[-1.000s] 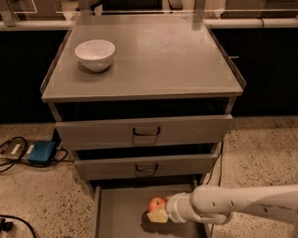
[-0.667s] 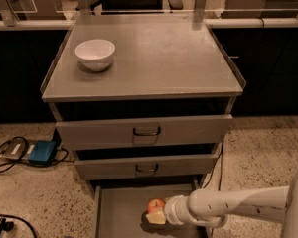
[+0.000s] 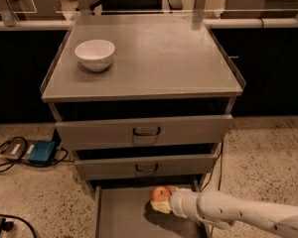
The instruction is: Place apple into bottom drawer
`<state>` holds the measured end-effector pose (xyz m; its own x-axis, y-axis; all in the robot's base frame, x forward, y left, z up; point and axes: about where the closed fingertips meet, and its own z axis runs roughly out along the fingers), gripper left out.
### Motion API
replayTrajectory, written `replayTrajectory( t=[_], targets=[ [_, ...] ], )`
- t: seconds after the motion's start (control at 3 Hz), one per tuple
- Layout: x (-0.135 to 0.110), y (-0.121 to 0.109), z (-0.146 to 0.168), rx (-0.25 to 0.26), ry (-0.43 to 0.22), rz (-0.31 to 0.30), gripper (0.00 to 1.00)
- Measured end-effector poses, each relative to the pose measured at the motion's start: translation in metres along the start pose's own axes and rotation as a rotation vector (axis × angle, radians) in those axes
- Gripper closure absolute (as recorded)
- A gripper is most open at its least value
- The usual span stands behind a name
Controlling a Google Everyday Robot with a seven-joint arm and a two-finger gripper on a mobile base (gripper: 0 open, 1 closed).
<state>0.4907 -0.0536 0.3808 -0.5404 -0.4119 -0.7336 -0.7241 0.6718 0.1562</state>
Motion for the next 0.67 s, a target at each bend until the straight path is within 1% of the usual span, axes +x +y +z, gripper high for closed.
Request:
replayTrajectory(
  t=[0.33, 0.67],
  targets=[
    [-0.001, -0.001, 0.002, -0.001, -0.005, 0.002, 1.00],
    [0.001, -0.005, 0.026, -0.023, 0.000, -0.012, 1.00]
  ],
)
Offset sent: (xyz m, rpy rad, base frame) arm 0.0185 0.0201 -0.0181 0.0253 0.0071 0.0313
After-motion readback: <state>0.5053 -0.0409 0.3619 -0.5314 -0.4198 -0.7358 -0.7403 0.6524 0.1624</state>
